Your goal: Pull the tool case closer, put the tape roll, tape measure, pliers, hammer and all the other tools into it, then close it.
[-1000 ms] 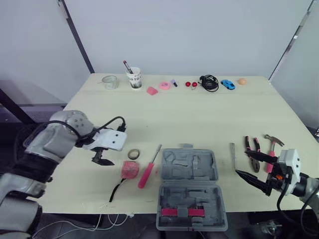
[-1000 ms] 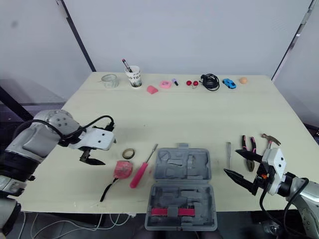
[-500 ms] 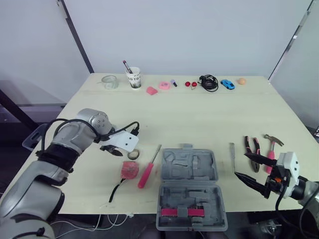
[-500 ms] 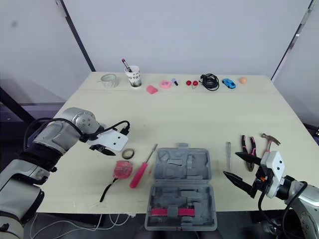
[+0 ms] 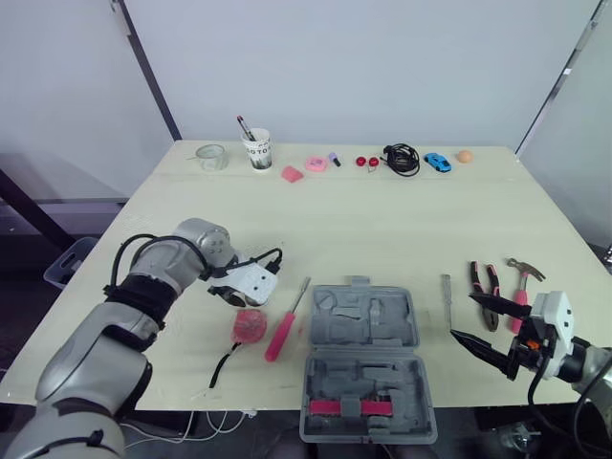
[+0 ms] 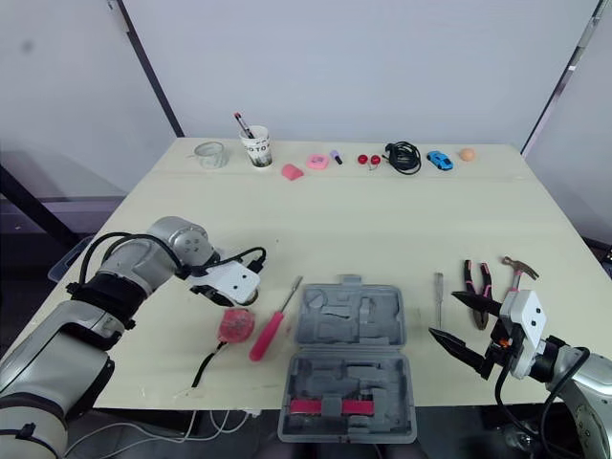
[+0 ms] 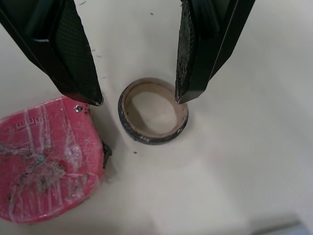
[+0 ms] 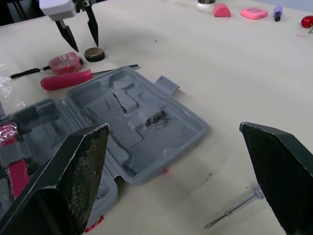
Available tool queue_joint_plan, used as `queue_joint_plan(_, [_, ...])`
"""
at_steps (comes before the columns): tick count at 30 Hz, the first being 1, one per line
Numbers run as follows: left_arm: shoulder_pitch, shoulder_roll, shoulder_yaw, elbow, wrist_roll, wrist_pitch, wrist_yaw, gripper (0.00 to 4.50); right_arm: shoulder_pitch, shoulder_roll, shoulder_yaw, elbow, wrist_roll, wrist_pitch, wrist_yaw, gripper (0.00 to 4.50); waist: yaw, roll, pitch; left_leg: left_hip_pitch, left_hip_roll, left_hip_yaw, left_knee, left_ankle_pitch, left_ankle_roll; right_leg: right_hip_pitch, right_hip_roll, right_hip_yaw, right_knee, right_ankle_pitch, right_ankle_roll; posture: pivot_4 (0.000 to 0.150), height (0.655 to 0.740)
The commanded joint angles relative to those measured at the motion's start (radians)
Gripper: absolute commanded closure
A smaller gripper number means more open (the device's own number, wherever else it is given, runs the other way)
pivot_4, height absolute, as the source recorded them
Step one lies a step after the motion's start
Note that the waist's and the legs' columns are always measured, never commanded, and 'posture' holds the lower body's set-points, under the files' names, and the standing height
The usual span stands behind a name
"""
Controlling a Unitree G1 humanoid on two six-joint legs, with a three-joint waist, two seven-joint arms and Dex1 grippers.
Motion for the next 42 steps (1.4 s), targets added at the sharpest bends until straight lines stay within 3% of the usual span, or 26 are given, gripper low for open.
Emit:
queue_joint_plan(1, [-0.040,-0.004,-0.007,0.024,0.026,-0.036,0.019,1.97,-0.001,-0.004,-0.015,-0.021,0.012,-0.025,0.017,0.00,0.000,0.000,0.000,0.000,0.000,0.000,0.000,0.000,0.000,0.000,0.000,0.000,0.000,0.000,0.000,0.150,0.7400])
queue_joint_plan(24, [-0.017,-0.048,-0.008,0.011,0.043,-0.028,-0.004,1.97,0.037,0.006,-0.015,-0.054,0.004,-0.032,-0.011,0.00,0.000,0.000,0.000,0.000,0.000,0.000,0.001,0.000,0.000,0.000,0.000,0.000,0.001,0.000,0.000,0.150,0.7400])
queue_joint_plan(27, [-0.016,-0.045,-0.009,0.013,0.047,-0.029,-0.006,3.36,0.037,0.008,-0.013,-0.056,0.005,-0.031,-0.015,0.00,0.000,0.000,0.000,0.000,0.000,0.000,0.001,0.000,0.000,0.000,0.000,0.000,0.001,0.000,0.000,0.150,0.7400])
queue_joint_plan(28, [-0.016,-0.045,-0.008,0.015,0.049,-0.030,-0.001,3.36,0.037,0.008,-0.013,-0.058,0.005,-0.030,-0.015,0.00,0.000,0.000,0.000,0.000,0.000,0.000,0.001,0.000,0.000,0.000,0.000,0.000,0.001,0.000,0.000,0.150,0.7400])
queue_joint_plan(29, [-0.018,-0.045,-0.009,0.020,0.054,-0.029,0.004,4.01,0.036,0.008,-0.013,-0.057,0.005,-0.030,-0.016,0.00,0.000,0.000,0.000,0.000,0.000,0.000,0.001,0.000,0.000,0.000,0.000,0.000,0.001,0.000,0.000,0.150,0.7400])
queue_joint_plan(42, [-0.022,-0.057,-0.020,0.068,0.079,-0.036,0.039,4.01,0.025,0.007,-0.011,-0.056,0.002,-0.029,-0.020,0.00,0.000,0.000,0.000,0.000,0.000,0.000,0.001,0.000,0.000,0.000,0.000,0.000,0.001,0.000,0.000,0.150,0.7400])
